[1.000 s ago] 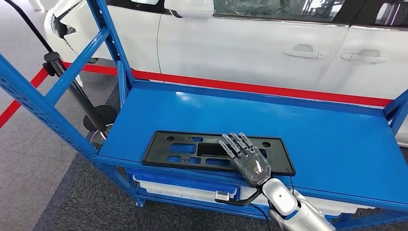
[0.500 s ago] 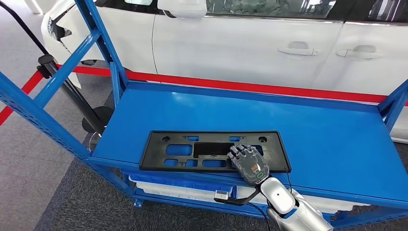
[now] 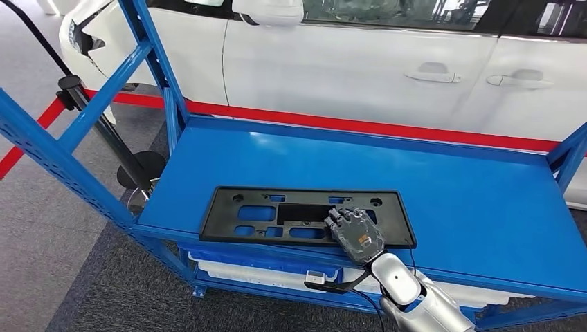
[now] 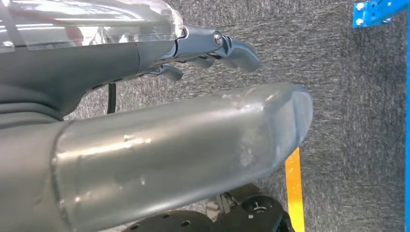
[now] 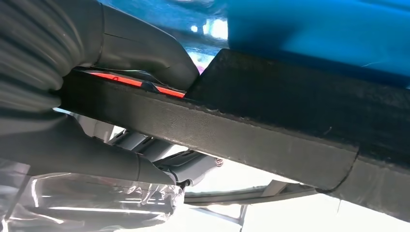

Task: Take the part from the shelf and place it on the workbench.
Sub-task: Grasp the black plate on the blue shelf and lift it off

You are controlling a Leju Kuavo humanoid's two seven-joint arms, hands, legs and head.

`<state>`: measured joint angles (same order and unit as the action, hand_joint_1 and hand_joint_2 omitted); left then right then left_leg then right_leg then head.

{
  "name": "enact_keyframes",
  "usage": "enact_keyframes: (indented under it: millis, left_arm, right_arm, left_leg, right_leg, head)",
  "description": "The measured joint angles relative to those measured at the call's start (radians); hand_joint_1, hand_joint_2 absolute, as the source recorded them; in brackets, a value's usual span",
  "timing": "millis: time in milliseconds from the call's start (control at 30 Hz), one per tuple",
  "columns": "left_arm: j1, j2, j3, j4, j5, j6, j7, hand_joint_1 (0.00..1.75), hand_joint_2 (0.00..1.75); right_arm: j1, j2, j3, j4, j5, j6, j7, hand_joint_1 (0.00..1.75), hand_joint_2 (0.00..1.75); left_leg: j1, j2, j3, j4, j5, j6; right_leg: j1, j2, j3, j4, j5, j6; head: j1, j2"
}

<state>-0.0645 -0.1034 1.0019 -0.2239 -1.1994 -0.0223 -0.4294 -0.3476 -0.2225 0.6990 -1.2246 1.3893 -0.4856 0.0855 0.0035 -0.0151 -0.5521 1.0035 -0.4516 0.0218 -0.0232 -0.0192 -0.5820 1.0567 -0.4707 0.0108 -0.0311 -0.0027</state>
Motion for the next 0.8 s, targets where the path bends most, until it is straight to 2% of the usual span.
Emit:
enact_keyframes:
  millis: [67,167,233,300,333,367,400,467,500,567,667,733,800]
  left_arm:
    - [0.0,0.0,0.001,0.0,-0.001,-0.001,-0.001,0.0,0.0]
    - [-0.001,-0.001,0.005,0.0,0.001,0.0,-0.004,0.0,0.0]
    - [0.0,-0.003,0.012,0.0,0.004,0.005,-0.005,0.0,0.0]
    - [0.002,-0.004,0.022,0.0,0.009,0.011,-0.007,0.0,0.0]
    - [0.004,-0.005,0.027,0.0,0.011,0.015,-0.009,0.0,0.0]
    - [0.005,-0.006,0.033,0.0,0.013,0.018,-0.01,0.0,0.0]
    - [0.006,-0.008,0.039,0.0,0.015,0.022,-0.011,0.0,0.0]
    - [0.007,-0.01,0.049,0.0,0.017,0.026,-0.012,0.0,0.0]
    - [0.008,-0.011,0.053,0.0,0.017,0.027,-0.012,0.0,0.0]
    - [0.01,-0.013,0.062,0.0,0.017,0.027,-0.012,0.0,0.0]
    - [0.012,-0.016,0.071,0.0,0.017,0.028,-0.011,0.0,0.0]
    - [0.011,-0.019,0.074,0.0,0.017,0.029,-0.011,0.0,0.0]
    - [0.01,-0.021,0.079,0.0,0.017,0.031,-0.01,0.0,0.0]
  right_arm:
    - [-0.002,0.007,0.001,-0.002,-0.017,0.001,-0.012,1.63,1.75]
    - [0.001,0.011,0.004,-0.019,-0.07,-0.006,-0.051,1.63,1.75]
    - [0.012,0.002,0.01,-0.052,-0.149,-0.023,-0.103,1.62,1.75]
    - [0.04,-0.032,0.021,-0.129,-0.291,-0.062,-0.186,1.67,1.75]
    - [0.06,-0.057,0.029,-0.182,-0.375,-0.086,-0.233,1.7,1.75]
    - [0.083,-0.083,0.039,-0.242,-0.462,-0.108,-0.278,1.72,1.75]
    - [0.107,-0.105,0.048,-0.298,-0.539,-0.124,-0.316,1.74,1.75]
    - [0.152,-0.137,0.061,-0.406,-0.694,-0.138,-0.38,1.75,1.75]
    - [0.167,-0.145,0.064,-0.453,-0.769,-0.138,-0.407,1.75,1.75]
    - [0.188,-0.151,0.065,-0.533,-0.915,-0.131,-0.456,1.75,1.75]
    - [0.217,-0.147,0.055,-0.608,-1.085,-0.094,-0.518,1.75,1.75]
    - [0.234,-0.144,0.04,-0.646,-1.16,-0.072,-0.545,1.75,1.75]
    - [0.246,-0.143,0.023,-0.675,-1.208,-0.055,-0.563,1.75,1.75]
  left_leg:
    - [-0.003,0.001,-0.002,0.002,-0.003,-0.012]
    - [0.001,0.003,-0.006,0.014,-0.016,-0.03]
    - [0.002,0.003,-0.037,0.094,-0.07,-0.041]
    - [0.003,0.004,-0.096,0.225,-0.139,-0.048]
    - [0.003,0.004,-0.116,0.269,-0.154,-0.049]
    - [0.003,0.004,-0.12,0.278,-0.147,-0.05]
    - [0.003,0.004,-0.106,0.248,-0.122,-0.049]
    - [0.004,0.001,-0.046,0.121,-0.056,-0.043]
    - [0.003,-0.002,-0.021,0.065,-0.034,-0.037]
    - [-0.001,-0.004,-0.003,0.018,-0.023,-0.024]
    - [-0.002,0.0,-0.001,0.01,-0.017,-0.004]
    - [0.002,0.003,0.001,0.001,-0.009,0.01]
    - [0.001,0.004,0.001,0.001,-0.007,0.018]
  right_leg:
    - [0.005,-0.001,0.015,-0.038,0.0,-0.006]
    - [0.005,0.0,0.019,-0.047,0.003,-0.022]
    - [0.004,-0.004,0.021,-0.052,0.005,-0.032]
    - [0.007,-0.01,0.021,-0.052,0.004,-0.037]
    - [0.009,-0.012,0.021,-0.051,0.004,-0.038]
    - [0.009,-0.013,0.022,-0.051,0.003,-0.038]
    - [0.009,-0.015,0.022,-0.05,0.001,-0.037]
    - [0.009,-0.015,0.022,-0.047,-0.002,-0.033]
    - [0.01,-0.012,0.021,-0.044,-0.003,-0.029]
    - [0.011,-0.007,0.018,-0.04,-0.004,-0.021]
    - [0.01,-0.003,0.016,-0.039,-0.006,-0.005]
    - [0.009,0.001,-0.006,0.015,-0.044,0.001]
    - [0.007,0.006,-0.062,0.136,-0.109,0.002]
  head:
    - [0.0,0.0]
    - [0.0,0.0]
    - [0.0,0.0]
    - [0.0,0.0]
    - [0.0,0.0]
    - [0.0,0.0]
    - [0.0,0.0]
    - [0.0,0.0]
    - [0.0,0.0]
    - [0.0,0.0]
    - [0.0,0.0]
    - [0.0,0.0]
    - [0.0,0.0]
